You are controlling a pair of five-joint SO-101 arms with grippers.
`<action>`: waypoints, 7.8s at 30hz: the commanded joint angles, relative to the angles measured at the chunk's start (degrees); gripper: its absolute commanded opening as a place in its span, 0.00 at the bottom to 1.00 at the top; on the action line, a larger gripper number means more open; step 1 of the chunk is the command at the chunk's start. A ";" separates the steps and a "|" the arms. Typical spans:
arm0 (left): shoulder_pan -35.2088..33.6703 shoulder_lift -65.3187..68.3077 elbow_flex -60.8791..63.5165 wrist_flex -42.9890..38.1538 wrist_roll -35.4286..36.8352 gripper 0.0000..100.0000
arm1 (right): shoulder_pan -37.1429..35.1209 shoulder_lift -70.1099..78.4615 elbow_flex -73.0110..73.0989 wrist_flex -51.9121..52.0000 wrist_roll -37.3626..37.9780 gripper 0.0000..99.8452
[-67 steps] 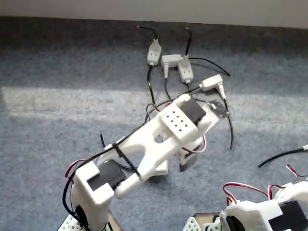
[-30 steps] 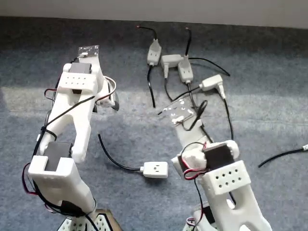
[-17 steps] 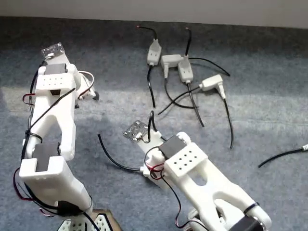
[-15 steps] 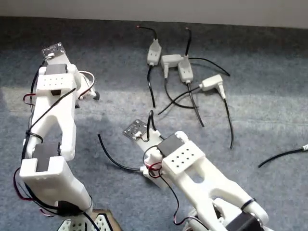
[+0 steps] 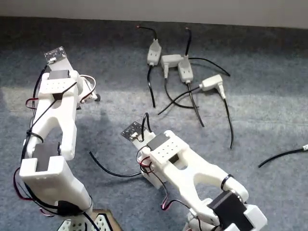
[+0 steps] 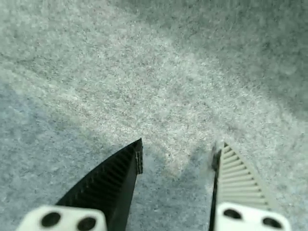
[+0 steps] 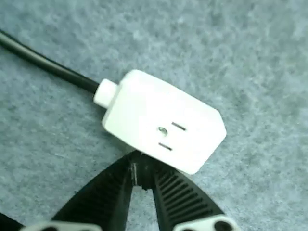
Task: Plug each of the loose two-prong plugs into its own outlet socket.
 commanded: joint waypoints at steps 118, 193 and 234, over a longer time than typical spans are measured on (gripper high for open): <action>-5.23 -0.22 0.04 -2.64 5.80 0.25 | 5.32 1.98 -2.68 -8.13 12.40 0.01; -7.69 -0.31 -0.04 -2.64 5.89 0.25 | -1.89 9.80 -14.64 -27.82 -7.82 0.01; 14.55 -0.31 6.02 8.35 5.45 0.25 | 20.26 22.99 -33.36 -20.35 -8.18 0.01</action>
